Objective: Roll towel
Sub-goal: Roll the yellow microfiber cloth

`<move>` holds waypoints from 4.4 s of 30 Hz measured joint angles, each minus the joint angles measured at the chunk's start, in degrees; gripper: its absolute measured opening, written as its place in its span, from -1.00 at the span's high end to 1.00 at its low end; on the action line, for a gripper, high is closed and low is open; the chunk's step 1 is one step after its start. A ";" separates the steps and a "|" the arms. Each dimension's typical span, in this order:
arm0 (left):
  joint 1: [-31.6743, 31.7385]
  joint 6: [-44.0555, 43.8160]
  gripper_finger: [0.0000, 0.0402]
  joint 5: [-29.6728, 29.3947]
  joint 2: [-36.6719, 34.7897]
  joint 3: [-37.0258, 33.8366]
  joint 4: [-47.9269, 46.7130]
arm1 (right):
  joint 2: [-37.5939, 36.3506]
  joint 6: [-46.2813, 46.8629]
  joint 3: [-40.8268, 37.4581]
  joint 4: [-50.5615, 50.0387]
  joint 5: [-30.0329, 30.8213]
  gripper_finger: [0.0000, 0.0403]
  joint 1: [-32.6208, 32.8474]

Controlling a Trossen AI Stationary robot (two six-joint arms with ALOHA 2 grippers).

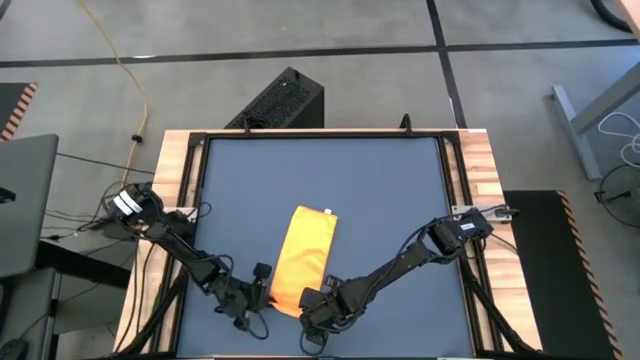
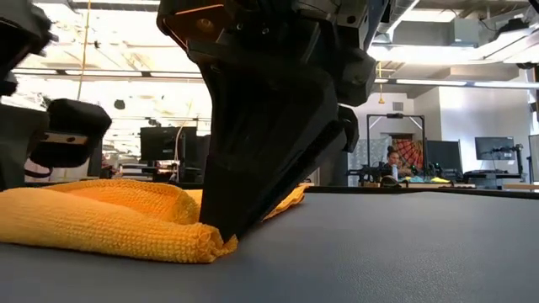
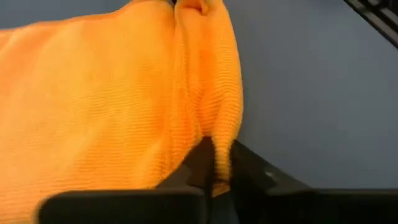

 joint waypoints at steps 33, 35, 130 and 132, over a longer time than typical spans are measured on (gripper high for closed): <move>5.66 -6.99 1.00 13.28 -6.39 -0.11 -4.62 | -0.82 -31.64 0.05 16.34 3.20 0.22 2.89; 5.66 -6.99 1.00 13.26 -6.39 -0.09 -4.67 | -0.82 -31.61 0.05 16.23 3.19 0.22 2.91; -2.67 25.02 0.06 -1.08 -2.50 0.87 9.10 | 0.23 6.49 0.04 9.19 4.63 0.90 4.11; -2.08 24.78 0.02 -1.08 -2.04 1.24 9.05 | 0.23 7.11 0.05 9.16 4.68 0.90 4.12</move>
